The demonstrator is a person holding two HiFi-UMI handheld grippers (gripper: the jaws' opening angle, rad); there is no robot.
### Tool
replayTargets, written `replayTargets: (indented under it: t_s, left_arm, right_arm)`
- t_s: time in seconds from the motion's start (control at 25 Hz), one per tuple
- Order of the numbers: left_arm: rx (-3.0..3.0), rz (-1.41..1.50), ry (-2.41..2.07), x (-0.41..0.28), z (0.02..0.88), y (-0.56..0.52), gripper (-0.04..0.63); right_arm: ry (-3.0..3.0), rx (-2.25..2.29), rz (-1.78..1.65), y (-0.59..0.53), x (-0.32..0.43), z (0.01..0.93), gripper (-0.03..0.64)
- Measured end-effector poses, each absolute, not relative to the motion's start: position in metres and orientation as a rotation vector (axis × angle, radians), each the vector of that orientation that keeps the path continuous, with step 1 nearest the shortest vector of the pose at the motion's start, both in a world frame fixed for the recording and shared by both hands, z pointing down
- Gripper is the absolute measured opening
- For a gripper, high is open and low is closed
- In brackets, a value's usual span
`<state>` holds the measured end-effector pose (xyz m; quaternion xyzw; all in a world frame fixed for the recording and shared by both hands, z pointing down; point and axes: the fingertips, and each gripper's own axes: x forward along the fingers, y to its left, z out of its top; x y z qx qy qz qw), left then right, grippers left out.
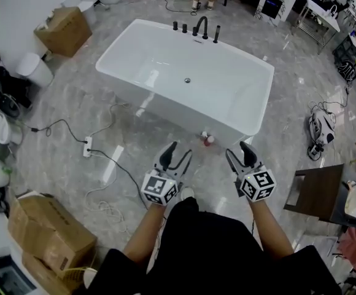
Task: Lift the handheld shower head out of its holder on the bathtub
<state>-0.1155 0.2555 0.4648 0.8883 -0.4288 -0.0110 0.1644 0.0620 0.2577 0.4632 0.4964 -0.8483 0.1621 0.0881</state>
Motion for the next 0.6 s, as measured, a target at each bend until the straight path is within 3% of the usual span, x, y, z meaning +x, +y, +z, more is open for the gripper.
replayTargets:
  t_s: [0.6]
  left_arm:
    - [2.482, -0.095, -1.296, -0.183, 0.471, 0.233, 0.218]
  right_arm:
    - [-2.464, 1.461, 0.487, 0.222, 0.025, 0.487, 0.215]
